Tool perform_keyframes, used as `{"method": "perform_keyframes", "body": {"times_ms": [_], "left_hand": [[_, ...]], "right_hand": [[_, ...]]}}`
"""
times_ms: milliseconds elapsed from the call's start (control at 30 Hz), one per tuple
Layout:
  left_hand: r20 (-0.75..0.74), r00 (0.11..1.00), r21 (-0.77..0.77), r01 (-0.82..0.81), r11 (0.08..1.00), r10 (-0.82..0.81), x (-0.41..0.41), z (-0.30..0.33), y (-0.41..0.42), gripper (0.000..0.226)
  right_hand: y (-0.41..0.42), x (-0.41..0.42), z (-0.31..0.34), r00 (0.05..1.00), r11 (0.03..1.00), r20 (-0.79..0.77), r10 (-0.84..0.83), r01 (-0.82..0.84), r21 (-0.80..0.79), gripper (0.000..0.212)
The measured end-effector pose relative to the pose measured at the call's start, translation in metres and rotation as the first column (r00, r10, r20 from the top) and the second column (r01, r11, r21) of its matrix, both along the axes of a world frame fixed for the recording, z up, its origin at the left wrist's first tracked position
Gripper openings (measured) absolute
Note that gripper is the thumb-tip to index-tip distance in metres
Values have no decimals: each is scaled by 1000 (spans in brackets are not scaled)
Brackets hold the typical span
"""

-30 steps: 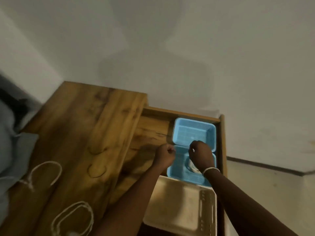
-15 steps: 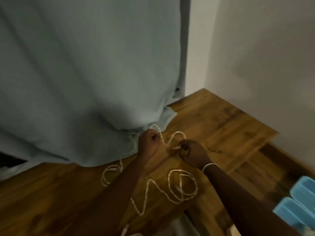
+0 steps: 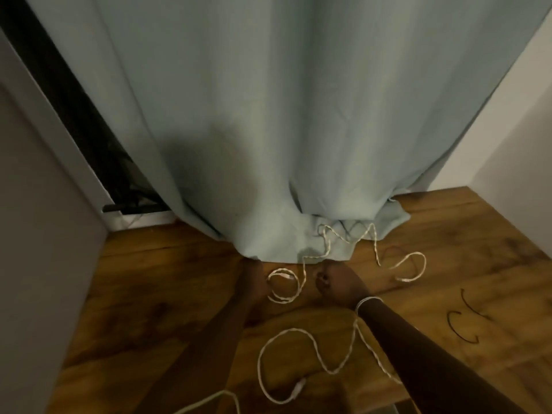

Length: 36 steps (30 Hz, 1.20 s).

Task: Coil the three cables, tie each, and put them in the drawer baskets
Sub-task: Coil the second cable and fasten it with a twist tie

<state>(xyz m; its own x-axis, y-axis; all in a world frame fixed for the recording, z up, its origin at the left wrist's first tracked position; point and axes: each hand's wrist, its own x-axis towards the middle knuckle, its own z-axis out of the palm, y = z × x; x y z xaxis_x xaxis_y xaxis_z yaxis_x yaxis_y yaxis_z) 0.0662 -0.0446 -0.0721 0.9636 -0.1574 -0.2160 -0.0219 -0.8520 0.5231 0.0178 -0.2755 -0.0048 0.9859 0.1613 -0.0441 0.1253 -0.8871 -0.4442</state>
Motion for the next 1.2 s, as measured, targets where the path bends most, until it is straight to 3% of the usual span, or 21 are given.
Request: {"method": "perform_keyframes", "body": {"times_ms": [100,200,333,433,500,567,633,700,800,833,933,1067,1200], "left_hand": [[-33,997,-12,-75,997,75,18,-31,-4,56],[-7,994,-111,-111,988,111,16,-11,-16,32],[-185,977,-192,-144,971,108,16,-6,-22,58],[-348,923,-263,-263,928,162,20,50,-31,33],[-416,905,-343,-240,908,83,30,88,-43,12],[-454,891,-404,-192,895,-14,39,119,-53,15],[-477,879,-558,-303,773,1,44,148,-57,8],[-410,912,-658,-319,682,31,52,168,-57,10],[-320,945,-645,-265,716,61,59,178,-58,52],[-290,957,-651,-194,734,-3,59,182,-57,51],[-173,958,-627,71,776,-227,57,192,-56,19],[130,943,-442,330,834,-305,59,199,-70,9],[54,948,-715,256,651,-314,58,209,-85,20]], "right_hand": [[27,3,-8,994,993,-16,111,-111,29,22],[46,2,-14,978,978,0,210,-210,21,19],[39,3,-19,979,980,-62,194,-196,-36,35],[24,8,-4,977,971,-45,206,-199,129,33],[18,13,9,987,945,-28,158,-143,292,28],[11,20,21,997,903,-21,79,-62,425,21],[5,28,32,999,872,9,34,-34,489,8],[-3,34,46,999,839,34,18,-33,542,9],[-24,40,68,997,816,60,50,-75,572,18],[-31,42,75,994,819,87,66,-103,564,19],[-53,47,93,987,787,156,45,-131,603,16],[-80,60,111,971,793,238,-26,-125,596,18],[-94,68,121,956,760,263,-128,-76,646,14]]}}
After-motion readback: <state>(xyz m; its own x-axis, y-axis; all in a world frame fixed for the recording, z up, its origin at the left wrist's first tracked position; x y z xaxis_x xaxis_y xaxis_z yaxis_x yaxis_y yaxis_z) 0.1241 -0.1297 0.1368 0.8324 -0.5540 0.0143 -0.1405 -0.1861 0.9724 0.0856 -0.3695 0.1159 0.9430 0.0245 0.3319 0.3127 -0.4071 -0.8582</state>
